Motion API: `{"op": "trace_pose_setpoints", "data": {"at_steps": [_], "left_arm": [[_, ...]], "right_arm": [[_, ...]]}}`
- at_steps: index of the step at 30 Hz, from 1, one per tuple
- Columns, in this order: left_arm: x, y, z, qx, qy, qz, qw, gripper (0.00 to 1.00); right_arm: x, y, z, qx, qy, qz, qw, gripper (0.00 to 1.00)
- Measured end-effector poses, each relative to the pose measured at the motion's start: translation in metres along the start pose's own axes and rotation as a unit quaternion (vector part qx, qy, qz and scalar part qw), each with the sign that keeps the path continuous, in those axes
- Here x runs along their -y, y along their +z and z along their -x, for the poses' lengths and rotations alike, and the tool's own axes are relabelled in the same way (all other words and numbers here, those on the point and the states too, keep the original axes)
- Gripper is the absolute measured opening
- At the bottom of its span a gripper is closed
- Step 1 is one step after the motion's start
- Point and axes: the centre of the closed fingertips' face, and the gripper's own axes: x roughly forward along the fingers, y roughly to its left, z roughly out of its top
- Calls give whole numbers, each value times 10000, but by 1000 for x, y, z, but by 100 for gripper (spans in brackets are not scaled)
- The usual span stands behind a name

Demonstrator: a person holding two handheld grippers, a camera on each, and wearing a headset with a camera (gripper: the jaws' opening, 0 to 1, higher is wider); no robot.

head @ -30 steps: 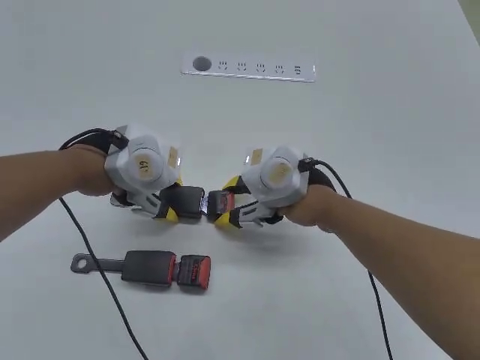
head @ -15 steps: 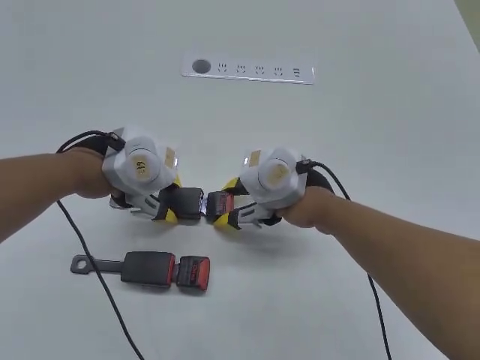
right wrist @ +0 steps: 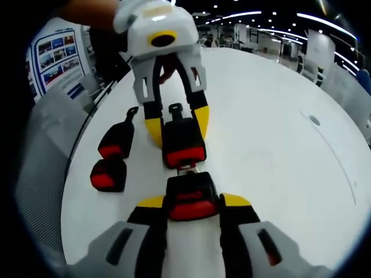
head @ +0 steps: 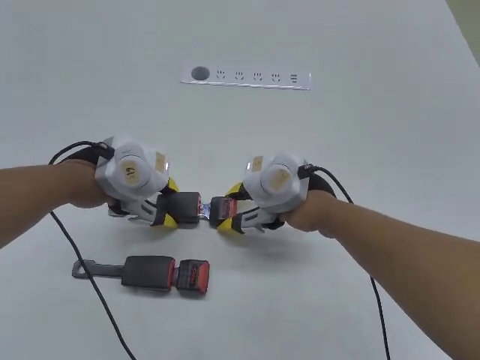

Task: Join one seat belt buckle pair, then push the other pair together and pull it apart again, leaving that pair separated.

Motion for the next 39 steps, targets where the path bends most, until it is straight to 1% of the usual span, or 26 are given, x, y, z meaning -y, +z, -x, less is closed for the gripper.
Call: {"op": "trace_pose_setpoints", "data": {"at_steps": [7,9,13,16,17,23,26,39], "left_arm": [[0,1,0,54,-15,-7,10000,34],[0,2,0,84,-15,-2,10000,34],[1,2,0,128,-21,-23,9999,34],[1,2,0,118,-29,-29,9999,34],[1,2,1,120,-28,-24,9999,34],[1,2,1,139,-20,11,9999,34],[1,3,1,152,-19,20,9999,34],[1,3,1,150,-15,58,9999,35]], "right_arm": [[0,-2,3,77,48,-18,10000,35],[1,-7,7,13,61,79,9999,35],[4,-17,16,-33,57,79,9999,35],[5,-25,22,-63,35,58,10000,35],[6,-29,25,-109,4,23,9999,35],[7,-41,37,-76,-14,6,10000,35],[6,-48,43,-111,-1,-15,9999,35],[12,-72,65,-112,-43,-96,9999,35]]}}
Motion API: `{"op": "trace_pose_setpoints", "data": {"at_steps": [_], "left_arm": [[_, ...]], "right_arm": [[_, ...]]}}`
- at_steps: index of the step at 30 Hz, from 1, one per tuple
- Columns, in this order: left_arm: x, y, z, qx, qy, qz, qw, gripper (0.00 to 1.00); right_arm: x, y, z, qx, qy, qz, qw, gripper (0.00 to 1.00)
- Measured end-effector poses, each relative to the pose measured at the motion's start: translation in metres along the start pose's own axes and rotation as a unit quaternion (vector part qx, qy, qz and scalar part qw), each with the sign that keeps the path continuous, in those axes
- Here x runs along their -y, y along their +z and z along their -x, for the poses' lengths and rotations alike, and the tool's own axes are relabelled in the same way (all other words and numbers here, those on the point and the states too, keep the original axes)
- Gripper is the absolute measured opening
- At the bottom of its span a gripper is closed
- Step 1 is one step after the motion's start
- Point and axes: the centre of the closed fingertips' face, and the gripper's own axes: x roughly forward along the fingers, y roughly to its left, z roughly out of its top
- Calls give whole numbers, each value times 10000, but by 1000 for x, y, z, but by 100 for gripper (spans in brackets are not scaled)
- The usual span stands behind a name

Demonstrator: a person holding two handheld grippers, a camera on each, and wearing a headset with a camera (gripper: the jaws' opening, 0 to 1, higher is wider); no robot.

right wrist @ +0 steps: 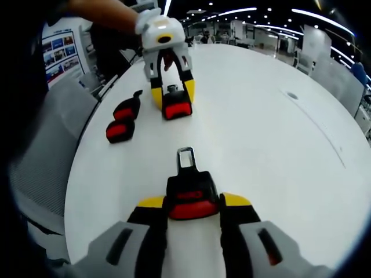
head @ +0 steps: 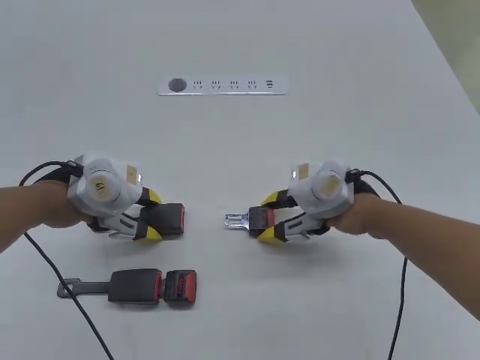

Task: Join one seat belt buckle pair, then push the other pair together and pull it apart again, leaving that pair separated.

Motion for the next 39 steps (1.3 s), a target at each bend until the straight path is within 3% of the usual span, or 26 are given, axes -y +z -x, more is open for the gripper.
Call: {"op": "trace_pose_setpoints", "data": {"at_steps": [23,36,38,39], "left_arm": [[0,-1,0,-22,14,46,10000,35],[1,1,0,-61,44,28,10000,35],[0,1,0,-63,82,78,9999,35],[0,0,0,-73,153,272,9995,36]], "right_arm": [[3,-44,36,-120,-181,-188,9996,36],[3,-42,39,-146,-155,-241,9995,37],[2,-42,39,-184,-142,-185,9996,37],[2,-42,39,-198,-157,-188,9995,37]]}}
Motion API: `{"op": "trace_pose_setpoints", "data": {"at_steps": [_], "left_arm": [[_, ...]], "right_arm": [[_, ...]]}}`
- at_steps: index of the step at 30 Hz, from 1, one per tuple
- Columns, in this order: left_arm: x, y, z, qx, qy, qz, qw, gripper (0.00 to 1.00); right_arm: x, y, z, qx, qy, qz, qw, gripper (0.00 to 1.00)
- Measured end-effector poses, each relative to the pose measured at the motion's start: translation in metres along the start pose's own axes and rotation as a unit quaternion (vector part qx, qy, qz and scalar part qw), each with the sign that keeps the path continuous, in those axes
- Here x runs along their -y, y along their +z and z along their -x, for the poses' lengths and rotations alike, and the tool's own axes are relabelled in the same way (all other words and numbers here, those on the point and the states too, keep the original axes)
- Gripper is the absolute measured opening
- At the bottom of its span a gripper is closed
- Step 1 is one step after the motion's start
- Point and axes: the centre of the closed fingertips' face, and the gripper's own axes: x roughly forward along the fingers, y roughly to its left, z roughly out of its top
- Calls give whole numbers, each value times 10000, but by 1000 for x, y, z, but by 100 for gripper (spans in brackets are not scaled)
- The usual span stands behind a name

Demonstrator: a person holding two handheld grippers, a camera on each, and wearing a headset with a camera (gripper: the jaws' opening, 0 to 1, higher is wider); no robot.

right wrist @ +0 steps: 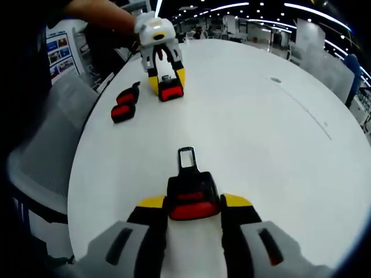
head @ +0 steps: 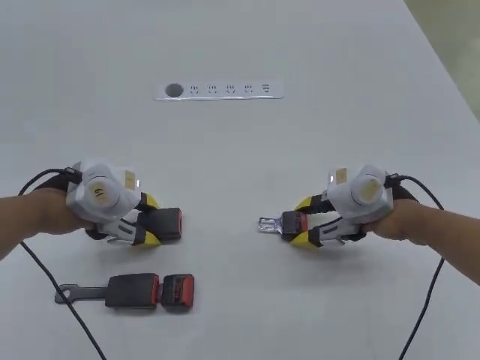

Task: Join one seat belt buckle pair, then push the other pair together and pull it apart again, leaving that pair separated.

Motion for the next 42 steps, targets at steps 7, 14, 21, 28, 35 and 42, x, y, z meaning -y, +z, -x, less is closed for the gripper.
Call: {"op": "trace_pose_setpoints", "data": {"at_steps": [7,14,21,28,35,42], "left_arm": [[-13,9,18,347,438,1128,9920,52],[-25,20,48,940,1130,2131,9659,81],[-19,17,76,1396,1763,2720,9356,88],[4,12,100,1766,2138,3276,9032,94],[35,13,113,2187,2181,3534,8830,99],[71,-5,120,2209,2263,3542,8801,100]], "right_arm": [[5,21,9,690,-443,-537,9952,64],[25,32,31,1107,-1410,-1055,9781,80],[33,46,59,1541,-2418,-1353,9484,86],[17,50,71,1703,-2924,-1683,9258,92],[-13,63,72,1875,-3072,-1945,9125,96],[-44,72,71,2074,-3138,-2007,9046,100]]}}
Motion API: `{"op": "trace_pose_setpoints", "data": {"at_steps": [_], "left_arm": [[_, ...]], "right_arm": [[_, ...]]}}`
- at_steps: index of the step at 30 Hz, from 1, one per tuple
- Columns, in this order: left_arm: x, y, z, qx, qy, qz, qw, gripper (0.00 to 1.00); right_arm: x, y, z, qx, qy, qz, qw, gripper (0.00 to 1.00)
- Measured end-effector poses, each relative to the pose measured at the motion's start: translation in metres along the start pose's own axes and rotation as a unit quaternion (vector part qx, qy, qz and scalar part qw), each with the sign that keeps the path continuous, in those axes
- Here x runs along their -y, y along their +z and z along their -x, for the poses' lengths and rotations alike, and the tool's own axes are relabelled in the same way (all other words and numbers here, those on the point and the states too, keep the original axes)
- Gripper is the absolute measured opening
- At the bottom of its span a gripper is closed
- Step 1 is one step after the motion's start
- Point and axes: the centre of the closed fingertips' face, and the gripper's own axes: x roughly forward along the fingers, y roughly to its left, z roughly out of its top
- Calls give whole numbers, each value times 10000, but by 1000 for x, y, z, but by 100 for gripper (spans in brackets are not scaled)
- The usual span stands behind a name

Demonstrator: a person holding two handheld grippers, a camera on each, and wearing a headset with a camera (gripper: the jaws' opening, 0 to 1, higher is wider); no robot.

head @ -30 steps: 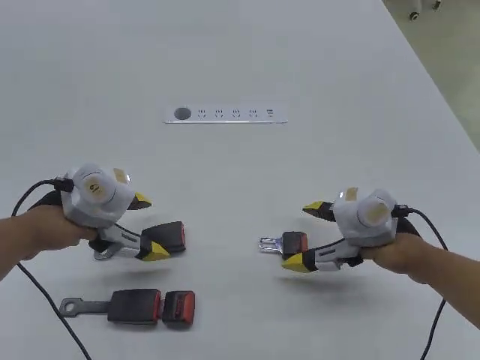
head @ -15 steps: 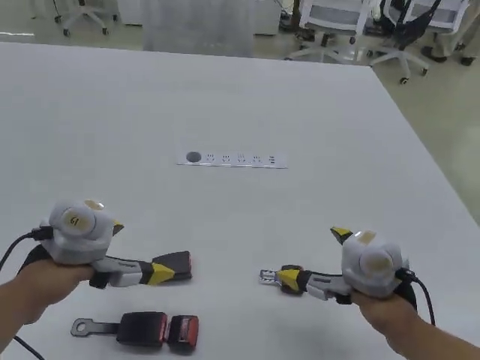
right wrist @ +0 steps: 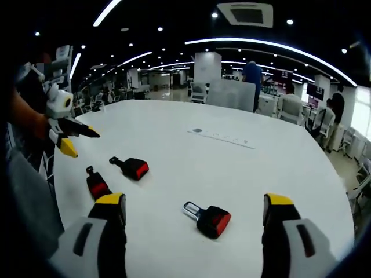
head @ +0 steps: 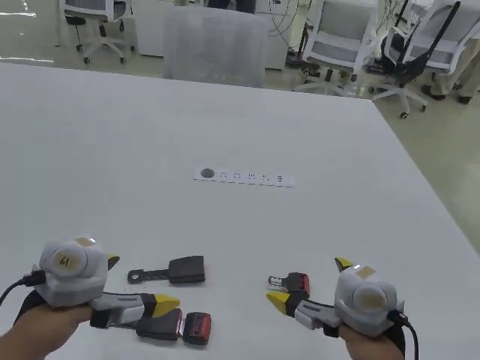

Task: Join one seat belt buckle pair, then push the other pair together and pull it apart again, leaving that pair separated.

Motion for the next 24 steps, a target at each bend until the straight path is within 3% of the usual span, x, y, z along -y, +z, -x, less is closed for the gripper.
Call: {"op": "trace_pose_setpoints", "data": {"at_steps": [2,7,11,17,24], "left_arm": [[1,-3,9,72,33,-113,9999,100],[4,-5,30,326,11,40,9995,100],[6,-15,41,304,2,-44,9995,100],[12,-25,54,364,-51,-106,9993,100],[12,-32,67,397,-34,-145,9991,100]], "right_arm": [[-7,0,5,49,13,28,10000,100],[-20,1,17,79,51,221,9997,100],[-26,2,29,166,17,211,9996,100],[-31,-10,45,117,-42,209,9997,100],[-40,-20,57,91,-48,145,9998,100]]}}
